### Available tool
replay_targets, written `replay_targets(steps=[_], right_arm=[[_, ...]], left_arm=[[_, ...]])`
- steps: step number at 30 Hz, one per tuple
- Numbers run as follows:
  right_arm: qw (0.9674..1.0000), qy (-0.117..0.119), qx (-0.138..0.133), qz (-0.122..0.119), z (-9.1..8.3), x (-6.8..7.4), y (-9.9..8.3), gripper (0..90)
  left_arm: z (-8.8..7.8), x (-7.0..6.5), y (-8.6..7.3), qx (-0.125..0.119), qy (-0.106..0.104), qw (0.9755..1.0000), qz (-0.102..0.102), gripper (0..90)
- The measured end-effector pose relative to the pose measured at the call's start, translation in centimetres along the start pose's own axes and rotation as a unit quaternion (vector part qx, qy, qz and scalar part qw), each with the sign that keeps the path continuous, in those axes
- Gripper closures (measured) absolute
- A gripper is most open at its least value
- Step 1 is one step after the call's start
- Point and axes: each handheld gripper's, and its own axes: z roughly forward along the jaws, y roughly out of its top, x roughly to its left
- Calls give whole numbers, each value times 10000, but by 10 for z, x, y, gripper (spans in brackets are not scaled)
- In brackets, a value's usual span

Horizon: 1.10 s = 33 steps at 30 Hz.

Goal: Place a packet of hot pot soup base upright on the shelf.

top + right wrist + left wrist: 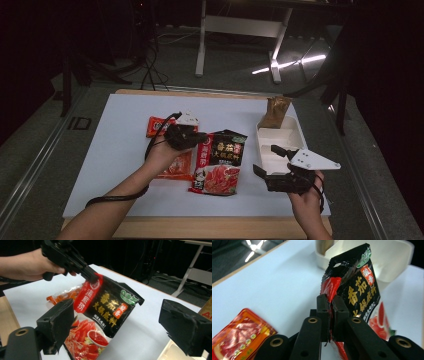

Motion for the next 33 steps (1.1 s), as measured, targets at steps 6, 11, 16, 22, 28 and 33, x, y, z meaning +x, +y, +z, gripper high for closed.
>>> replay_targets(steps=[6, 11, 16, 22, 28, 33], right_arm=[[9996, -106, 269, 64, -3, 3, 2, 102], [9996, -190, 193, 20, -1, 9, 0, 102], [9995, -171, 199, 153, 2, 7, 1, 140], [9993, -130, 171, 313, 8, -2, 7, 207], [9993, 30, 133, 346, 16, -8, 17, 380], [9990, 164, 63, 407, 16, -8, 21, 567]], left_arm=[[-11, -9, 3, -244, -246, 9994, 34, 871], [-17, -18, 6, -399, -317, 9987, 83, 871], [-24, -24, 12, -615, -268, 9977, 129, 870], [-32, -25, 21, -938, -483, 9944, 9, 871], [-34, -29, 26, -1314, -808, 9878, -214, 870], [-34, -34, 27, -1482, -933, 9844, -167, 870]])
